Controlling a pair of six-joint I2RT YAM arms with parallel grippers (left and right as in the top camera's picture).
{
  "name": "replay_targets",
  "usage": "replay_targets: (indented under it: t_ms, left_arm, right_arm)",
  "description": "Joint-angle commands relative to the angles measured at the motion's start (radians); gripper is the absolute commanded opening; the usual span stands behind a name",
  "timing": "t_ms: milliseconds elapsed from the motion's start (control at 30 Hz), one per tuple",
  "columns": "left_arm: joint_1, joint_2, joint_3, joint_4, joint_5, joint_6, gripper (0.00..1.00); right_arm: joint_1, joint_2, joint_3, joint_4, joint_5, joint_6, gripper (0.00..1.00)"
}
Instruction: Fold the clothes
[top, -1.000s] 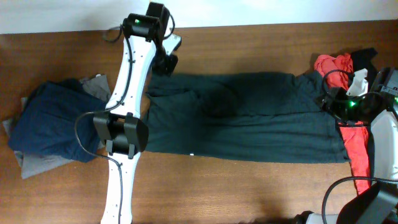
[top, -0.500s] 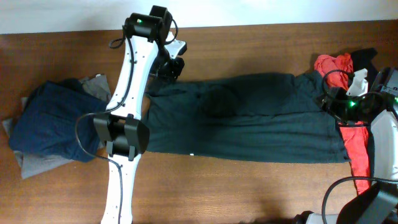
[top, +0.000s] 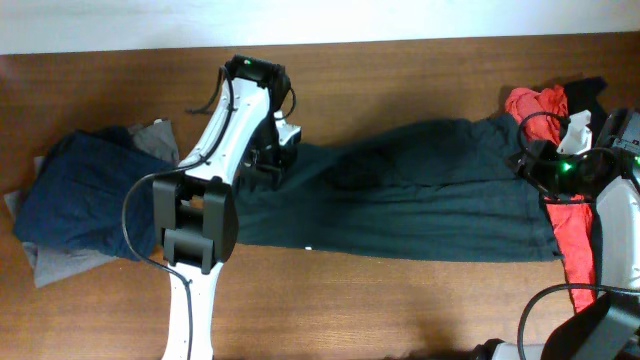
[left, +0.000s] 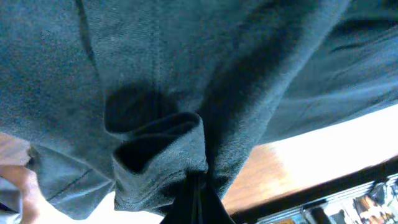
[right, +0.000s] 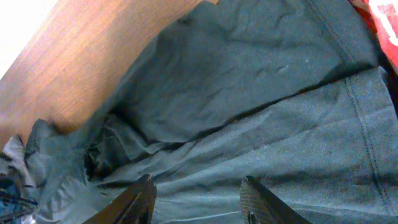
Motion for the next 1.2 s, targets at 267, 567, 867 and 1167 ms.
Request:
replay_targets:
  t_ms: [267,567,867,1167]
  left_arm:
    - [-0.002,-0.038,-0.086,-0.004,-0.025,0.000,0.12]
    - [-0.018,-0.113,-0.103,0.019,-0.143,-0.006,0.18]
    - [0.151,-0.116,-0.093,0.360,-0.112,-0.105,0.43]
    - [0.209,-0.027,-0.093,0.571,0.166,0.145,0.49]
  right_arm:
    - [0.006,-0.004,0.004,0.003,-0.005,-0.012,0.52]
    - [0.006,-0.004,0.004,0.012,-0.005,-0.012,0.53]
    - [0.029,-0.002,0.004,0.037,-0.032,-0.150,0.61]
    - [0.034,-0.002,0.004,0.037,-0.031,-0.150,0.61]
